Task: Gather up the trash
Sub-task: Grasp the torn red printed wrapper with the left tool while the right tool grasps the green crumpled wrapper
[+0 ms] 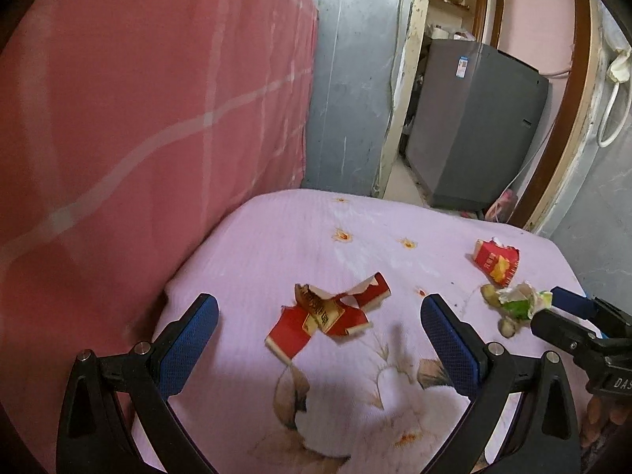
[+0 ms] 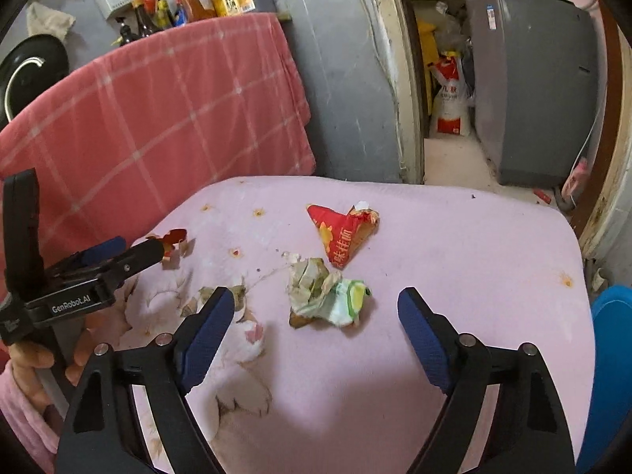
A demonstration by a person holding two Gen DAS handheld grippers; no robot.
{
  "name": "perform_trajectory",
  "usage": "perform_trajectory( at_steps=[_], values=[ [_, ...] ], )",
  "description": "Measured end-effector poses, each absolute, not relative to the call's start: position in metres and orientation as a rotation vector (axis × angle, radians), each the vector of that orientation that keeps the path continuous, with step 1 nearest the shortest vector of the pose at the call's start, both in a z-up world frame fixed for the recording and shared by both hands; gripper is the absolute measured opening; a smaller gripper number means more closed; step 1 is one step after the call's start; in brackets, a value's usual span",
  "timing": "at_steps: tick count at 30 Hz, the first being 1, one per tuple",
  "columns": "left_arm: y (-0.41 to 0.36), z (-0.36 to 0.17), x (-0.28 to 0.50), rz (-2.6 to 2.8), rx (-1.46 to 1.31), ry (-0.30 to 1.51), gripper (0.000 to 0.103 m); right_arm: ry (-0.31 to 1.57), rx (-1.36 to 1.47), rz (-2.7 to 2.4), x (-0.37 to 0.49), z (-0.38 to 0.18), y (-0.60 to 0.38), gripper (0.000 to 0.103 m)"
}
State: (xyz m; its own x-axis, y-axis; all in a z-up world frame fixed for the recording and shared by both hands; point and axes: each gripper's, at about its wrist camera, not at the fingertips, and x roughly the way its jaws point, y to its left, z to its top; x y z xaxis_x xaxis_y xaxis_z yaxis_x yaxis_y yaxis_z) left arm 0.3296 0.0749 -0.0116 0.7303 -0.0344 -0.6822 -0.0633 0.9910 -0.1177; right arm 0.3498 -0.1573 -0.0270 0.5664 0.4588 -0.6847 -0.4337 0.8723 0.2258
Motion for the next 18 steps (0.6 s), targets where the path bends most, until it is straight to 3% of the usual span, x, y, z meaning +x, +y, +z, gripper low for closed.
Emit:
perform_trajectory(
  at_steps=[7, 9, 13, 15, 18],
  values=[
    [0.083, -0.026, 0.344, 0.007, -0.181, 0.829, 0.069, 0.876, 0.057, 0.498, 0.364, -0.036, -0.158, 0.063],
    [0.085, -0.026, 0.344, -0.003, -0.187, 0.828, 0.064, 0.880, 0.071, 0.498, 0.365, -0.036, -0.161, 0.052],
    [0.083, -0.026, 0.343, -0.009, -0.174, 0.830, 0.047, 0.888, 0.091, 0.508, 0.367, -0.037, -0.162, 0.047],
    [0.082, -0.026, 0.341, -0.014, -0.171, 0.828, 0.041, 0.889, 0.092, 0.511, 0.368, -0.037, -0.162, 0.038],
    [0.081, -0.026, 0.341, -0.021, -0.178, 0.823, 0.035, 0.885, 0.090, 0.514, 0.367, -0.036, -0.161, 0.033]
  ],
)
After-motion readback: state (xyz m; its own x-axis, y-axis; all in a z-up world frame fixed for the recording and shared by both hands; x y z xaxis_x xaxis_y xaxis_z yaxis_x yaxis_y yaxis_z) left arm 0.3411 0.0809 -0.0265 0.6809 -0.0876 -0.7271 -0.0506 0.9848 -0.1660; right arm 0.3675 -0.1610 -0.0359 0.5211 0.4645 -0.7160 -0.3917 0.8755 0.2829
